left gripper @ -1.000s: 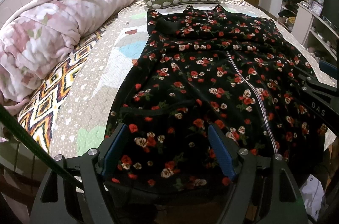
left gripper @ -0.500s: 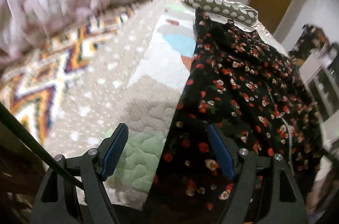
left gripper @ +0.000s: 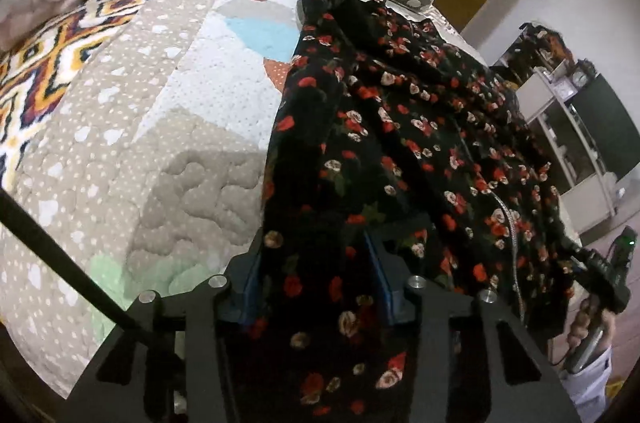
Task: Fold large clothes
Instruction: 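Grasp the dress side with both tools and fold it lengthwise toward the zipper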
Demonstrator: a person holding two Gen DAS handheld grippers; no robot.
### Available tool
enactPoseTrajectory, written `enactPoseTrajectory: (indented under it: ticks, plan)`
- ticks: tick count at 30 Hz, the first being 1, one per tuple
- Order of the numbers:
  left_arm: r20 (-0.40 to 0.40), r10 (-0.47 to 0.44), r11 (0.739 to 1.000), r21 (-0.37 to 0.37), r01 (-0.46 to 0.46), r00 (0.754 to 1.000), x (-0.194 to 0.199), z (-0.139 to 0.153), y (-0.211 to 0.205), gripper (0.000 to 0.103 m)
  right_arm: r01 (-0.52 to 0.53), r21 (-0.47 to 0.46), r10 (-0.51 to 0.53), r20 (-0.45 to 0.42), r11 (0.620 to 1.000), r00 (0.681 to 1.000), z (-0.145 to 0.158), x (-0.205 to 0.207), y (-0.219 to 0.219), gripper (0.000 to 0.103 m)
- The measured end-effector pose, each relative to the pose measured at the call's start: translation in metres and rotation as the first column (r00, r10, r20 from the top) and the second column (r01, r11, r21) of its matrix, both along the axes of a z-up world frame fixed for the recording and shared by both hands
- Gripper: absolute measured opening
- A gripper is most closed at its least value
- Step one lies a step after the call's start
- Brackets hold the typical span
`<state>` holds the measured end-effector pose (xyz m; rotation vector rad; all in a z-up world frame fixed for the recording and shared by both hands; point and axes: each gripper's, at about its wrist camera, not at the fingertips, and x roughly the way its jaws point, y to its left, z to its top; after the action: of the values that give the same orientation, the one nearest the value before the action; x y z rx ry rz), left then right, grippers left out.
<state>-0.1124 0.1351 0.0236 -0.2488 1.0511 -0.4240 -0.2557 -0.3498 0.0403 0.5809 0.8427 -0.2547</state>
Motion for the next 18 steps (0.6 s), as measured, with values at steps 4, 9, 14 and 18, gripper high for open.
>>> enactPoseTrajectory:
  ticks: [4, 9, 14, 18]
  plan:
    - [-0.026, 0.033, 0.993, -0.111, -0.036, 0.999, -0.008, -0.001, 0.014, 0.044, -0.056, 0.085, 0.055, 0.020, 0.995, 0.998, -0.007, -0.003, 0.000, 0.068]
    - [-0.034, 0.043, 0.986, -0.163, -0.048, 0.998, -0.021, 0.000, 0.021, 0.046, -0.110, 0.147, 0.104, 0.048, 0.983, 0.993, -0.011, -0.013, 0.003, 0.068]
    - [-0.038, 0.048, 0.978, -0.200, -0.055, 0.998, -0.034, 0.000, 0.026, 0.046, -0.148, 0.187, 0.138, 0.064, 0.971, 0.988, -0.015, -0.028, 0.007, 0.068]
    - [-0.039, 0.047, 0.975, -0.215, -0.054, 0.998, -0.045, 0.002, 0.028, 0.046, -0.173, 0.210, 0.162, 0.065, 0.962, 0.985, -0.018, -0.039, 0.012, 0.068]
